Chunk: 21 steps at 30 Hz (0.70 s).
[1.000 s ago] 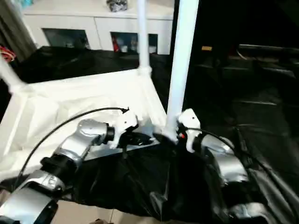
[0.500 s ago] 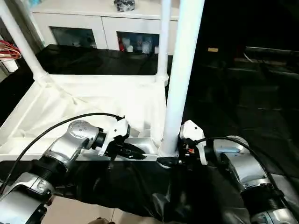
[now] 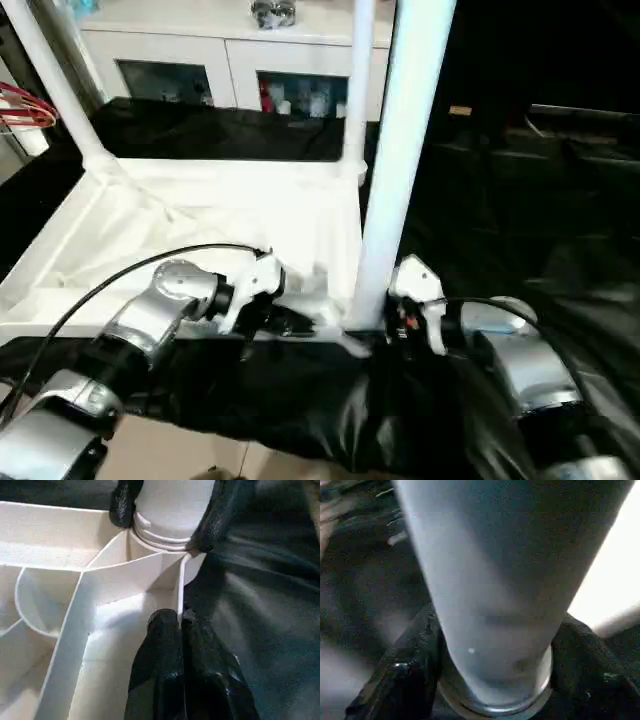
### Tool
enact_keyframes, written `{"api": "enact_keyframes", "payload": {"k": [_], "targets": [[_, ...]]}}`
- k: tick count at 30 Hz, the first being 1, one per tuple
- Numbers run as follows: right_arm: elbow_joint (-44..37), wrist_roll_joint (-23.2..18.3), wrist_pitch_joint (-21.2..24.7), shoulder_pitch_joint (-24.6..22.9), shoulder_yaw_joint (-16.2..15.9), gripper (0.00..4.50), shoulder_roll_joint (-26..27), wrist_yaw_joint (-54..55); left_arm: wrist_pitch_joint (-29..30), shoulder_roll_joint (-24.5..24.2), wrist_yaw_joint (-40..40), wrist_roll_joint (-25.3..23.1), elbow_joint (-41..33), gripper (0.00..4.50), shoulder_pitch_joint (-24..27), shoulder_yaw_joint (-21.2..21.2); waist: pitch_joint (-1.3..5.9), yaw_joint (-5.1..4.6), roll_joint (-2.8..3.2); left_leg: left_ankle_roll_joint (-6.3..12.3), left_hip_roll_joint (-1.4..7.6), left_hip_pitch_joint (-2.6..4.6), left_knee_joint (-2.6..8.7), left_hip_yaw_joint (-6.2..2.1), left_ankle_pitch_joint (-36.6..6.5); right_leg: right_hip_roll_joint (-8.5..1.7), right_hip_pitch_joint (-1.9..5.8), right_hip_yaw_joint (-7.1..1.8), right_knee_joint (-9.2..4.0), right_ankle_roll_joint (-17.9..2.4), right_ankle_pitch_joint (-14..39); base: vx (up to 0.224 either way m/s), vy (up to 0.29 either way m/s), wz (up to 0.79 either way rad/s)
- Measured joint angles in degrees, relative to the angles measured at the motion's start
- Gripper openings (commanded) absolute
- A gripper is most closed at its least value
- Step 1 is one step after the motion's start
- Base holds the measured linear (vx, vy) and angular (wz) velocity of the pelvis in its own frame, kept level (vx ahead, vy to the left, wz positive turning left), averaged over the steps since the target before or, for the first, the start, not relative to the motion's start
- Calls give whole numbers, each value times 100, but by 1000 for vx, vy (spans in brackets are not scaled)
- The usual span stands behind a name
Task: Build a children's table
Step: Rotate leg to tighten
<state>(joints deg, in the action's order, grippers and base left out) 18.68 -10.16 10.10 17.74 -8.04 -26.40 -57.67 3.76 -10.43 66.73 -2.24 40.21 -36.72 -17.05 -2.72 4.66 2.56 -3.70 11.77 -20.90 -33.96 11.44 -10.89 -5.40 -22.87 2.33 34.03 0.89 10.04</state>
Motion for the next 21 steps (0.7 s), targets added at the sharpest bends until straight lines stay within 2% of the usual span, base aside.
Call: {"api": "enact_keyframes", "payload": {"k": [3, 6, 11, 12, 14, 16, 18, 21], "targets": [[487, 126, -19, 265, 250, 265, 491, 1054, 273, 314, -768, -52, 310, 0, -214, 159, -5, -148, -3, 0, -3, -6, -6, -3, 1, -1, -11, 0, -11, 3, 2, -38, 0, -4], [680, 183, 56, 411, 356, 265, 673, 1667, 478, 580, -1267, -77, 409, 0, -300, 204, -1, -206, 3, 0, -4, -6, -4, -6, 0, -1, -7, 2, -33, 3, 2, 0, 0, 0], [940, 401, 30, 628, 486, 265, 1125, 2385, 487, 677, -1622, -137, 543, 0, -375, 322, 3, -278, 8, 0, -4, -7, 3, -12, 0, 2, -8, 8, -31, 1, -1, 0, 0, 0], [979, 411, -10, 648, 494, 300, 1151, 2429, 487, 690, -1636, -150, 543, 0, -375, 323, 4, -282, 10, 0, -4, -7, 3, -12, 0, 1, -8, 6, -32, -1, -3, 0, 0, 0], [1078, 412, -104, 670, 545, 335, 1225, 2461, 484, 689, -1634, -157, 542, 0, -374, 333, 8, -284, 16, 0, -4, -7, 3, -11, 0, 1, -7, 6, -31, -5, -7, 0, 0, 0], [1098, 452, -181, 678, 543, 341, 1256, 2468, 474, 699, -1596, -157, 522, 0, -374, 311, 10, -271, 19, 0, -4, -8, 4, -11, 0, 1, -8, 6, -30, -10, -10, 0, 0, 0], [1098, 471, -189, 695, 543, 371, 1253, 2468, 472, 717, -1557, -157, 501, 0, -374, 284, 11, -260, 20, 0, -4, -8, 6, -11, 0, 1, -7, 6, -27, -43, -30, 0, 0, 0], [1040, 475, -193, 671, 525, 392, 1164, 2224, 441, 717, -1400, -156, 483, 0, -371, 269, 14, -225, 27, 0, -3, -11, 10, -10, 0, 1, -7, 5, -20, -43, -30, 0, 0, 0]]}}
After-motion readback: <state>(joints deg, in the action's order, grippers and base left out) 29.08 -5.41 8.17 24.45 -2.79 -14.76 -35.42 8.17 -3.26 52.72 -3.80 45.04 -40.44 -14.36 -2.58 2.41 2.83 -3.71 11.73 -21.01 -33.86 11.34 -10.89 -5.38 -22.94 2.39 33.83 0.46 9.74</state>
